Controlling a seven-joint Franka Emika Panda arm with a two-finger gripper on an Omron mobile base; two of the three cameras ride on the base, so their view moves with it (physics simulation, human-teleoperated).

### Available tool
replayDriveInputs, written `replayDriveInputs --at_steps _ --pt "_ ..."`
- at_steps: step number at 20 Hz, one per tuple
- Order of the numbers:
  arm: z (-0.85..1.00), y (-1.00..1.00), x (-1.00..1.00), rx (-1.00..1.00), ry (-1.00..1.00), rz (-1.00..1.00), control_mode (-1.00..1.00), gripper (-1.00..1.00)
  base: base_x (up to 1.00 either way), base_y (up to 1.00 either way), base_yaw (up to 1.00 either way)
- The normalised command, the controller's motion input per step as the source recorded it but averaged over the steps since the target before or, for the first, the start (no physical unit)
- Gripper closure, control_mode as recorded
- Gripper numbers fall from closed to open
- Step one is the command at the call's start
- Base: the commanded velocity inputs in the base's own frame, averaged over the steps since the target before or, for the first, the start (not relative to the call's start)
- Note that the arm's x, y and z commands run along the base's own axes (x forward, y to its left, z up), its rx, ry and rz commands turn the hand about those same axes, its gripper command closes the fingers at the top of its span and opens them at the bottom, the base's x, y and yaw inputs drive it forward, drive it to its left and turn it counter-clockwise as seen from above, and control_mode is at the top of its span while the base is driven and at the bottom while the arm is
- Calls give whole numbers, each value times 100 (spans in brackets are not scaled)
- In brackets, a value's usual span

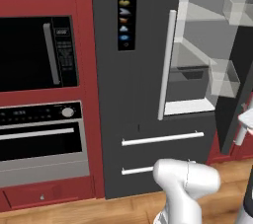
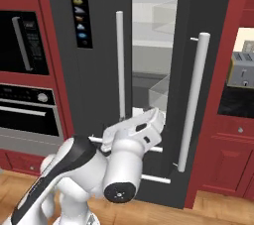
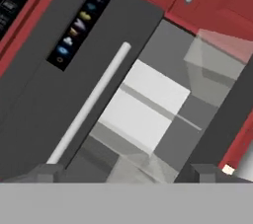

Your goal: Place one of the steaks on the plate and the other in the bowl. Then place the bowl in the fridge.

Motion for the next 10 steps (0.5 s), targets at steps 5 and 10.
replayDriveInputs --at_steps 5,10 --pt "0 100 13 -42 1 -20 -100 -100 0 0 0" --pt "-1 77 54 -54 23 -23 -100 -100 0 0 0"
